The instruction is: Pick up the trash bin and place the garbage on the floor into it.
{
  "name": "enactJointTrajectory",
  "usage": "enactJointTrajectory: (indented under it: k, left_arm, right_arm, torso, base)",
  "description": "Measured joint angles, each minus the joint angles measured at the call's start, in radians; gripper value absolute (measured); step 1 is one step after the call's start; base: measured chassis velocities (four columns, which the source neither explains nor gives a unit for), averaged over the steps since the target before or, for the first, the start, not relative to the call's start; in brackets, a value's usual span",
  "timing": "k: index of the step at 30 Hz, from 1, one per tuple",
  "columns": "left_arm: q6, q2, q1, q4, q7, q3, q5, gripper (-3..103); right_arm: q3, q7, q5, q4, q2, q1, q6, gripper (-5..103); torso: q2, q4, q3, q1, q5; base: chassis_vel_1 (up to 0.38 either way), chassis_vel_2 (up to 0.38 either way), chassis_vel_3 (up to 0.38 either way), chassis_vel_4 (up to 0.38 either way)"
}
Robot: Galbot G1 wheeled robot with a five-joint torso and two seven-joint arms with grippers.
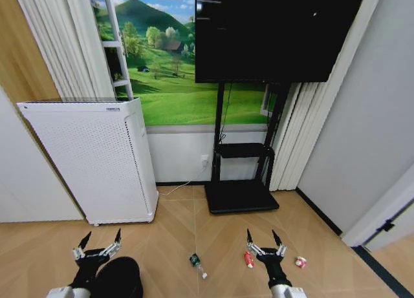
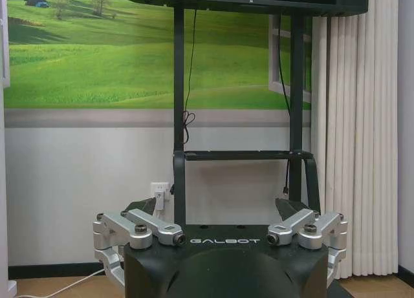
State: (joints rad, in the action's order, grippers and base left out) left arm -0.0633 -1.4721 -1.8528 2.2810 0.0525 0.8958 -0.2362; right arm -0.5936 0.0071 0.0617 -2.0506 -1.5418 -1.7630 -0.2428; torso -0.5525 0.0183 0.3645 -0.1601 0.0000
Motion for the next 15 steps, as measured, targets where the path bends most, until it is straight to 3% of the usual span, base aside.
enactJointTrajectory:
  k: [15]
  left_arm:
    - [0.002,-0.003,-0.002,0.003,-0.003,-0.001,-0.002,100]
  right_arm:
    - [-0.002,0.003,0.0,-0.003,-0.002,-0.002,-0.003,100]
  torso:
    - [0.069,0.0,-0.043,0.026,0.0]
  base:
    - [0.0,0.0,0.0,0.0]
